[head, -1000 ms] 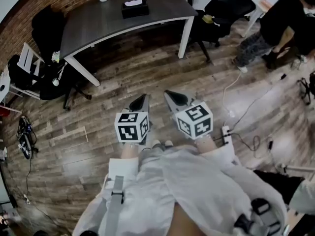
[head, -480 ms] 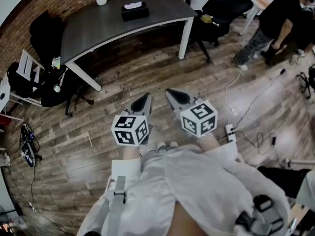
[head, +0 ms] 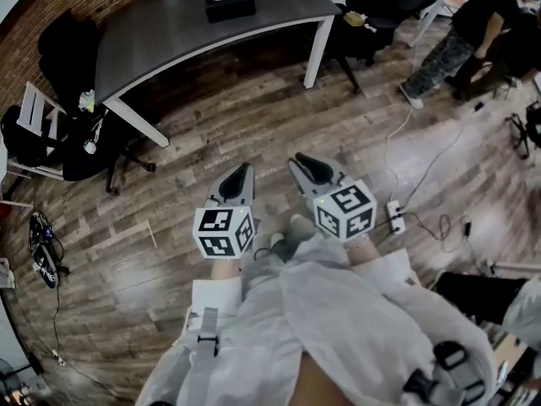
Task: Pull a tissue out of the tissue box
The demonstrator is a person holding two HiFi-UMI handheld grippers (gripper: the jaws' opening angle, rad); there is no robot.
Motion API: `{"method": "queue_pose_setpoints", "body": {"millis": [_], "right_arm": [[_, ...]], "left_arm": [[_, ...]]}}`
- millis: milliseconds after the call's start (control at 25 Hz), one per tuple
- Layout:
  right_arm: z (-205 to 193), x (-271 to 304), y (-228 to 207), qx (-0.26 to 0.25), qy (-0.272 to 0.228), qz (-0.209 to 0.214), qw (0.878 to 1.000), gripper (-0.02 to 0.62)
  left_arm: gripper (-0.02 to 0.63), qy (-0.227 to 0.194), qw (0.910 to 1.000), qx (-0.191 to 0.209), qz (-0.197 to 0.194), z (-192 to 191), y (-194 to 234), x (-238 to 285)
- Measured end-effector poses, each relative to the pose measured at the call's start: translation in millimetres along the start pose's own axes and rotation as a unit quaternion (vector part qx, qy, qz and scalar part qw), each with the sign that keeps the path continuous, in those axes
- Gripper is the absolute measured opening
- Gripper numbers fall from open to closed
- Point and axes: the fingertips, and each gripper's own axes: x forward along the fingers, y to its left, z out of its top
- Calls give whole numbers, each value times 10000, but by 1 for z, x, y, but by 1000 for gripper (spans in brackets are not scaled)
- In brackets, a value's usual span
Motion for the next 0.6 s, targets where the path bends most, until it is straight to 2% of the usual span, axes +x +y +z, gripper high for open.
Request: {"method": "queue_pose_setpoints", "body": {"millis": [80, 160, 280, 600], "right_arm": [[-4, 4, -3, 1, 69, -13, 10000, 81], [-6, 9, -6, 23, 98, -43, 9999, 87], [-1, 20, -12, 62, 60, -54, 9999, 97], [33, 85, -58, -81, 77, 121, 9999, 100]], "left_arm": [[6, 55, 10000, -21, 8, -4, 2, 3], [9, 118, 9999, -37, 23, -6, 7, 7], [84, 141, 9998, -56, 86, -1, 18, 17], [131, 78, 9992, -51, 379, 38, 59, 70]]}}
